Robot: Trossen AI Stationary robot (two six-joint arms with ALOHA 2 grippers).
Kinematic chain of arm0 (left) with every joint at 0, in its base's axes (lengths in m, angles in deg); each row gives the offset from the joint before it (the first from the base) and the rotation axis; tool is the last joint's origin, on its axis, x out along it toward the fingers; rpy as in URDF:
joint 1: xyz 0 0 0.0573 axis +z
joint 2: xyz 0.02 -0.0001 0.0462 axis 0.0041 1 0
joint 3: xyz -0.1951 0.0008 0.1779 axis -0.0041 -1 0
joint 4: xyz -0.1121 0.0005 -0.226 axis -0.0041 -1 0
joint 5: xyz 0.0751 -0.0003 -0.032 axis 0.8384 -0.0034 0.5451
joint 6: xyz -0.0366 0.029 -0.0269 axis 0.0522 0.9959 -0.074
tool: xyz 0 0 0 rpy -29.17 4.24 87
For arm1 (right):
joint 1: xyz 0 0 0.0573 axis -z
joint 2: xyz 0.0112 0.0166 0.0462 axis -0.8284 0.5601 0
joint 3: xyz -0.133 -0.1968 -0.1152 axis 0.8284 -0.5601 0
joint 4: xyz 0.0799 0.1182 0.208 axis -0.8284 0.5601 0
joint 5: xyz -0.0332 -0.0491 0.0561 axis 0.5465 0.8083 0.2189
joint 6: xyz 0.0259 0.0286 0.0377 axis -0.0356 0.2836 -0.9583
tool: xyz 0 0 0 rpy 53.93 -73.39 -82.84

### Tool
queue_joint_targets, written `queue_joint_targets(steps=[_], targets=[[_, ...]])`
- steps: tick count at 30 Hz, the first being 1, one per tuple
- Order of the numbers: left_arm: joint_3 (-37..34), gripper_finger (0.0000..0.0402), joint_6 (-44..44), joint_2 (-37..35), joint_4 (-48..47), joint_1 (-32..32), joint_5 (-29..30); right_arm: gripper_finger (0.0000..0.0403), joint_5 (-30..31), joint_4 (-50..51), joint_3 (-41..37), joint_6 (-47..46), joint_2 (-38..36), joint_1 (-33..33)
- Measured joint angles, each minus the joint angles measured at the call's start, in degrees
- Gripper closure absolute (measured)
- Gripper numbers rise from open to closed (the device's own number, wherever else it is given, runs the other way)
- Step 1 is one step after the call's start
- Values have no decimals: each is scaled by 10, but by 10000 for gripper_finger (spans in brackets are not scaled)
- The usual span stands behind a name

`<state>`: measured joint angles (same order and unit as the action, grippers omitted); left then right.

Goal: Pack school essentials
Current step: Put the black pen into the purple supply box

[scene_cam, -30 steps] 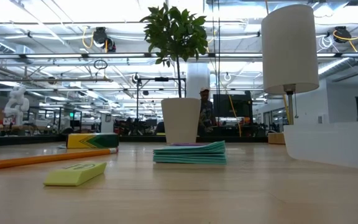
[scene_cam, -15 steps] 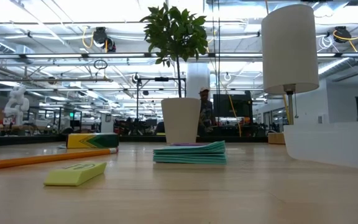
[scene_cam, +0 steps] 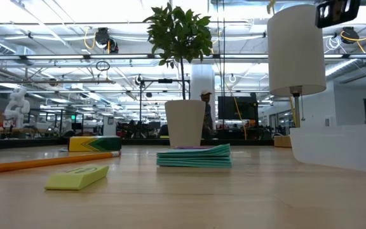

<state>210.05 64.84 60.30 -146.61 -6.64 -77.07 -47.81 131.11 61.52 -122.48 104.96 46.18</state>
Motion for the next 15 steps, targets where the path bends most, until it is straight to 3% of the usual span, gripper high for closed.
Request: queue_joint_targets(steps=[9, 15], targets=[[0, 133, -6, 0, 0, -12, 13, 367, -42, 8, -8, 57, 77, 0], [0, 133, -8, 0, 0, -16, 17, 367, -61, 8, -69, 41, 97, 0]])
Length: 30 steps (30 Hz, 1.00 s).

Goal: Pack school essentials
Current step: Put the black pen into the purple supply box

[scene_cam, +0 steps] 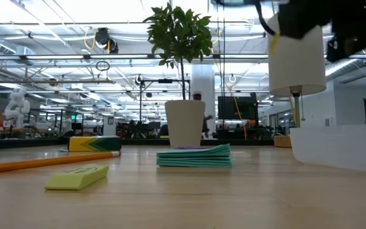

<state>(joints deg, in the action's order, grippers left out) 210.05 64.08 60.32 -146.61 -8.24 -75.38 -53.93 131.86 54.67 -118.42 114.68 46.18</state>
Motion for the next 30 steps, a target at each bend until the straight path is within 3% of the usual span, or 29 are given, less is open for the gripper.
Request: queue_joint_targets(steps=[7, 21, 30], targets=[[0, 133, 6, 0, 0, 2, 10, 367, -18, -48, -81, -58, -3, -1], [0, 133, -42, 0, 3, 2, 11, 367, -2, -212, -94, -103, -10, -20], [0, 133, -43, 0, 3, 2, 11, 359, 13, -246, -124, -98, -10, -47]])
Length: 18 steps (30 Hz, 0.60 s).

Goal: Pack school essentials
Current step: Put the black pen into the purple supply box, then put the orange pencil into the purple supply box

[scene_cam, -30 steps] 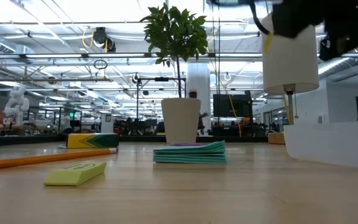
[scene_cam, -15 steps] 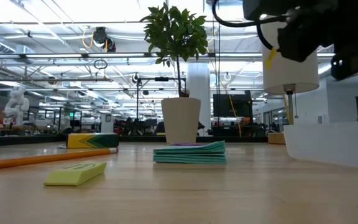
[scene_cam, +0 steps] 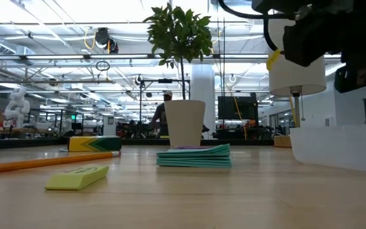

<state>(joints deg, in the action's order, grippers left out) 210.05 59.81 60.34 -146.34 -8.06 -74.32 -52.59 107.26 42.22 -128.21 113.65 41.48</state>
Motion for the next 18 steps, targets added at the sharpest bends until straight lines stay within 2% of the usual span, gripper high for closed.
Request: queue_joint_targets(steps=[18], targets=[[0, 133, -15, 0, 1, 0, 0, 284, 2, -12, -1, 3, 0, -18]])
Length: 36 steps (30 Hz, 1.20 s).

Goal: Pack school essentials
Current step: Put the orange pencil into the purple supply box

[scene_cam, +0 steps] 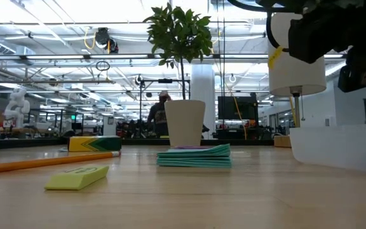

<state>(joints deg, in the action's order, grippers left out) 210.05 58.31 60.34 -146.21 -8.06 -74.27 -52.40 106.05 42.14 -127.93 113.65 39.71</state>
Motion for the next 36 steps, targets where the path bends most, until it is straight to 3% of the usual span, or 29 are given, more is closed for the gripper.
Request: queue_joint_targets(steps=[8, 15, 26, 36], targets=[[0, 133, 0, 0, 0, 0, 1, 236, 29, -12, 0, 5, 0, 0], [0, 133, 0, 0, -1, 0, 14, 225, 39, -35, 0, -9, -21, 0], [-7, 133, -14, 0, -4, 0, 15, 229, 121, -54, 2, -74, -162, 1], [-79, 133, -95, 1, -7, -24, -1, 229, 158, -51, 2, -127, -282, 0]])
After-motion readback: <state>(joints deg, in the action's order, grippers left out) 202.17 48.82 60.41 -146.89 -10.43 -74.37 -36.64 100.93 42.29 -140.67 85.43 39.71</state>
